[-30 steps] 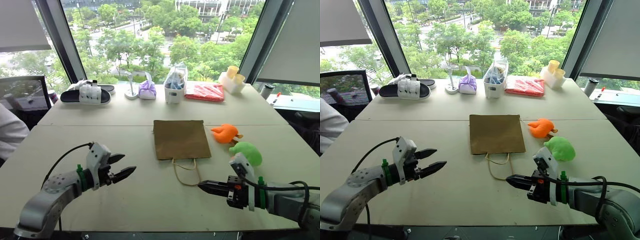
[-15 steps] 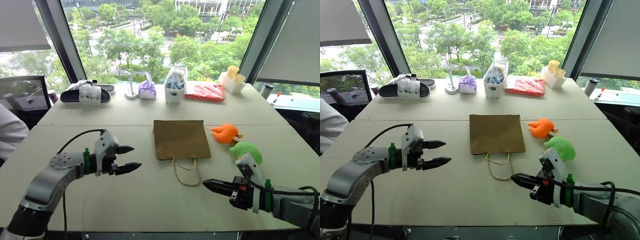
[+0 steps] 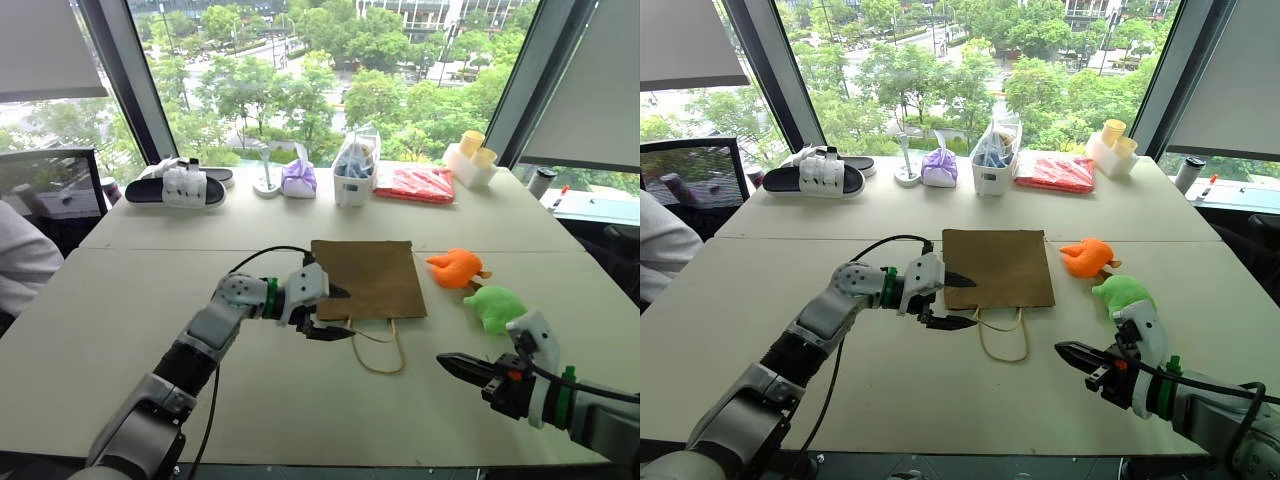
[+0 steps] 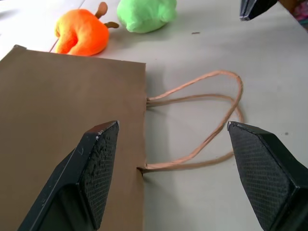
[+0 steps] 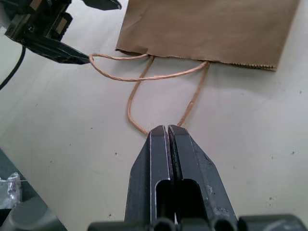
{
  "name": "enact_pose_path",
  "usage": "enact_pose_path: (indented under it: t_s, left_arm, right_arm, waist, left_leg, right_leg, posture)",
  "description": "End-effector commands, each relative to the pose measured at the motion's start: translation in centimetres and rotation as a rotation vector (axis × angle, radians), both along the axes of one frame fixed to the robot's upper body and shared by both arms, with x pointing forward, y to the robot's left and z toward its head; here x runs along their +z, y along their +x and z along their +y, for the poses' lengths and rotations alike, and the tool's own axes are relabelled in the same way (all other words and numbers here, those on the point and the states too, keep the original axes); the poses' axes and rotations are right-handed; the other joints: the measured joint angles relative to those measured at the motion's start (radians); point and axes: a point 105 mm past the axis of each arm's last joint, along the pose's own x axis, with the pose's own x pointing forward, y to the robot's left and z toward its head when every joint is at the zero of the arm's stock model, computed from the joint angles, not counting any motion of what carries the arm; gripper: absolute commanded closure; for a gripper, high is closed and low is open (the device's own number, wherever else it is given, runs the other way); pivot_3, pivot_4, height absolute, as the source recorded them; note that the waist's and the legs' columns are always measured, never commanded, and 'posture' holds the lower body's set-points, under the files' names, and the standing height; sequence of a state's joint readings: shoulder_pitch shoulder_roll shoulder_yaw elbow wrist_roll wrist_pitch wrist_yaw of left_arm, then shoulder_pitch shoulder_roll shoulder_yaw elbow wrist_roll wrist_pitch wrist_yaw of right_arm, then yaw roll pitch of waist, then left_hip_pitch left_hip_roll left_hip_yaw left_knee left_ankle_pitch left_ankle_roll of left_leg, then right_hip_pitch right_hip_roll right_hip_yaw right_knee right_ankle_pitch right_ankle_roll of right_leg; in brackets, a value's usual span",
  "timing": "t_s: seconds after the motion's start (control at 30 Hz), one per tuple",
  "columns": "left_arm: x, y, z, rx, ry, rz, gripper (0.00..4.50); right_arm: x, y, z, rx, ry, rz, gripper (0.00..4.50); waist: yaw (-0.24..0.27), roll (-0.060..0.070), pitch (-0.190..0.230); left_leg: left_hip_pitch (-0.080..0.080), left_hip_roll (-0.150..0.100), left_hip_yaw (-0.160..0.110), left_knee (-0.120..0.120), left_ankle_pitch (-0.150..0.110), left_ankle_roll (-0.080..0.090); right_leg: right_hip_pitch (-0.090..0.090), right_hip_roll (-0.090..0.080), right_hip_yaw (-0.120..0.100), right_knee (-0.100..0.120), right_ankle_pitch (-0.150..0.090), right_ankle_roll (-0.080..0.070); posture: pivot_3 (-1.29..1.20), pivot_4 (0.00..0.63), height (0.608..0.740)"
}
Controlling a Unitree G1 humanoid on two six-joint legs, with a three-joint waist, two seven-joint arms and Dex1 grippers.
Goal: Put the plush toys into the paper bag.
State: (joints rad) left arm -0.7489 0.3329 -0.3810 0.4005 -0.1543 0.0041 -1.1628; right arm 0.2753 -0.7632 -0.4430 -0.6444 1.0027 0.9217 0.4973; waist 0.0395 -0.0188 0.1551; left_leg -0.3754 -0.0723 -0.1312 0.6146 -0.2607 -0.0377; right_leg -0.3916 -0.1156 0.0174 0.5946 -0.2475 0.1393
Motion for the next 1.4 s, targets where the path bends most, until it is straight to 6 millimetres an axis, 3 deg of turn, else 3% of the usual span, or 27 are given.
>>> enact_pose_path:
  t_s: [0.03,0.13,0.33,0.43,0.6,0.67,0.9,1.13,1.4]
  left_arm:
    - [-0.3,0.3,-1.3,-0.045,0.016,-0.024,0.81]
    - [-0.5,1.2,-2.2,-0.030,0.003,-0.013,1.63]
    - [1.1,1.6,-3.2,-0.025,-0.083,-0.010,4.46]
    - [2.2,2.2,-3.1,0.018,-0.119,0.019,4.49]
    - [6.6,4.0,-2.6,0.172,-0.311,0.122,4.49]
    - [7.4,4.2,-2.5,0.219,-0.355,0.150,4.49]
    - [8.6,2.6,-2.8,0.256,-0.427,0.291,4.49]
    - [8.2,0.9,-3.5,0.267,-0.451,0.372,4.49]
    - [10.1,-0.2,-3.2,0.219,-0.548,0.490,4.49]
  right_arm:
    - [1.0,-0.3,0.4,-0.009,-0.001,-0.070,4.50]
    - [0.8,-0.5,0.7,-0.027,0.007,-0.073,4.50]
    - [1.0,-0.1,2.2,-0.025,0.034,-0.101,4.50]
    - [1.3,0.7,3.3,-0.023,0.041,-0.130,4.50]
    - [1.6,2.8,5.6,-0.035,0.039,-0.197,4.50]
    - [1.6,3.5,6.2,-0.050,0.041,-0.218,4.50]
    - [0.8,6.9,6.8,-0.098,0.028,-0.250,4.50]
    - [1.0,9.6,7.4,-0.110,0.021,-0.298,4.50]
    - [-0.5,12.9,6.8,-0.192,-0.055,-0.301,4.50]
  waist:
    - [-0.001,0.000,0.000]
    - [-0.002,-0.001,0.000]
    - [-0.005,-0.001,0.000]
    - [-0.004,-0.001,0.000]
    - [-0.004,-0.001,0.000]
    - [-0.004,-0.001,0.000]
    - [-0.015,0.000,0.000]
    - [-0.036,0.001,0.000]
    - [-0.037,0.001,-0.001]
  left_leg:
    - [0.000,0.000,0.000,0.000,0.000,0.000]
    - [0.000,0.000,0.000,0.001,0.000,0.000]
    - [0.000,0.000,0.000,0.001,0.000,0.000]
    - [0.001,0.000,-0.001,0.001,0.000,0.000]
    - [0.000,0.000,-0.003,0.001,0.000,0.000]
    - [0.001,0.000,-0.003,0.001,0.000,0.000]
    - [0.001,-0.001,-0.004,0.001,0.001,-0.001]
    - [0.002,-0.001,-0.004,0.001,0.001,-0.002]
    - [0.002,-0.001,-0.004,0.001,0.002,-0.002]
  right_leg:
    - [0.000,0.000,0.000,0.000,0.000,0.000]
    - [0.001,0.000,0.000,0.000,0.000,0.001]
    - [0.000,0.000,0.000,0.001,0.000,0.001]
    - [0.001,0.000,0.000,0.001,0.000,0.001]
    - [0.000,0.001,-0.001,0.002,-0.001,0.002]
    - [0.000,0.001,-0.001,0.003,-0.001,0.002]
    - [0.000,0.001,0.000,0.004,-0.001,0.003]
    - [0.000,0.003,0.000,0.005,-0.001,0.002]
    - [0.000,0.003,0.000,0.005,-0.001,0.002]
  posture:
    - [0.00,0.150,0.740]
    - [0.00,0.150,0.740]
    - [0.00,0.150,0.740]
    - [0.00,0.150,0.740]
    - [0.00,0.150,0.740]
    - [0.00,0.150,0.740]
    - [0.00,0.150,0.740]
    - [0.00,0.150,0.740]
    - [0.00,0.150,0.740]
